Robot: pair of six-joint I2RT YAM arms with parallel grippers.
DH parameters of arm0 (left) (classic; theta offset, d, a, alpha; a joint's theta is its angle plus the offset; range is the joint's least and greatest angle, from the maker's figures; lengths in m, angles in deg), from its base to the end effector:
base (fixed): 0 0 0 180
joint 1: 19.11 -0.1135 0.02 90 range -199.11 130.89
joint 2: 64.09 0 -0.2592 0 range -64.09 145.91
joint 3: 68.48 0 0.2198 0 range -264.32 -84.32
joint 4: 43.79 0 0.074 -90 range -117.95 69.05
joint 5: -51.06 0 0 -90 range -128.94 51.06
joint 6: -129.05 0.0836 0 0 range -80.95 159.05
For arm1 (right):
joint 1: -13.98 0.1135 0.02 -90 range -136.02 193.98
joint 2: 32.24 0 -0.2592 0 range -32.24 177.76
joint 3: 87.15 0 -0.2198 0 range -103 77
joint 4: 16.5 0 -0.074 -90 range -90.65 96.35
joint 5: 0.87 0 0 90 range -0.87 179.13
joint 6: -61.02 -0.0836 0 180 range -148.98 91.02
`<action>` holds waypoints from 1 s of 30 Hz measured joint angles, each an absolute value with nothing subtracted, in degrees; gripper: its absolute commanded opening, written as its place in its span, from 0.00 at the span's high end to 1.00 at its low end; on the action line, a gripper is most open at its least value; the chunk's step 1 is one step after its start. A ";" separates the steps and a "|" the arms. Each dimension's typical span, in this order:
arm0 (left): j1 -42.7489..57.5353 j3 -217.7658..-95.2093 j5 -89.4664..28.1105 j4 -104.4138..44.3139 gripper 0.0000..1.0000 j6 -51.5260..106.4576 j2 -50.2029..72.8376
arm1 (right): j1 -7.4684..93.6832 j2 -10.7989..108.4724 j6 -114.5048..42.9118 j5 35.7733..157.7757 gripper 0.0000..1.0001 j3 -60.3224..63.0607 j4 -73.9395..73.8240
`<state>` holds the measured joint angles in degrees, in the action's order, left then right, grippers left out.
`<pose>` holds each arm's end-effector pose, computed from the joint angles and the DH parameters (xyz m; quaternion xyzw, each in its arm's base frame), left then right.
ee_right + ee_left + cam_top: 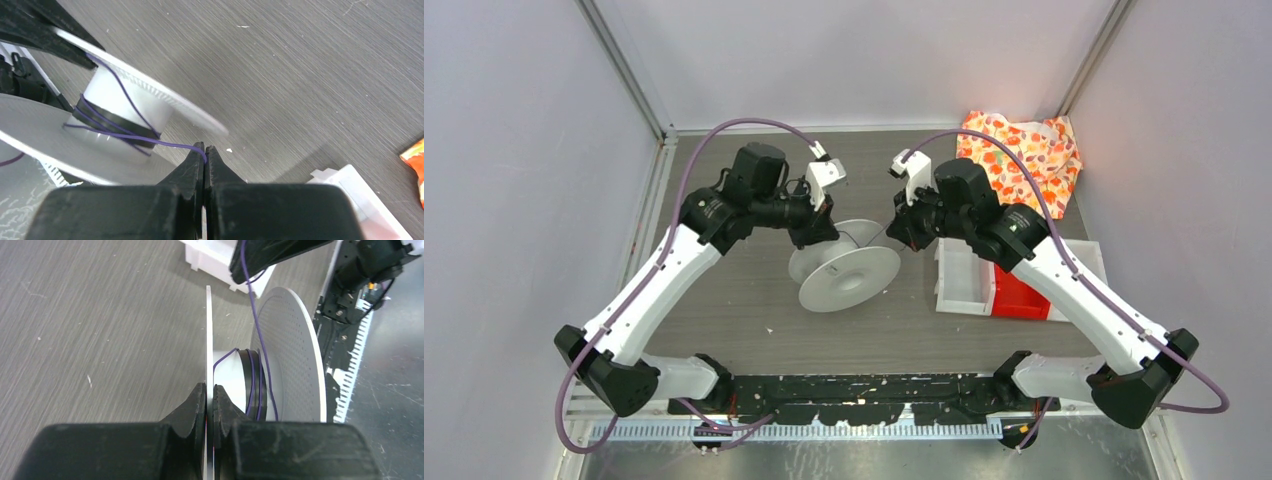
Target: Wrap the cables
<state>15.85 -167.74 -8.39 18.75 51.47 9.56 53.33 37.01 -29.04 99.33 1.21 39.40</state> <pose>0.1903 -0.1849 0.3695 0.4545 0.7430 -0.3154 0.3766 0.1930 0.1774 0.3533 -0.3346 0.8122 0.2327 0.4174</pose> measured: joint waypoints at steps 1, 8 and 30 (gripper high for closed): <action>15.77 -167.89 -7.54 18.77 1.00 51.58 9.56 | 52.83 36.75 -29.04 100.31 0.99 1.65 38.83; 14.17 -170.64 -1.23 20.35 1.00 51.54 10.48 | 47.94 36.59 -29.52 110.85 1.00 4.76 36.73; -4.08 -152.26 23.32 -34.06 1.00 -13.44 24.22 | 42.60 36.51 -50.46 125.86 0.99 16.27 19.20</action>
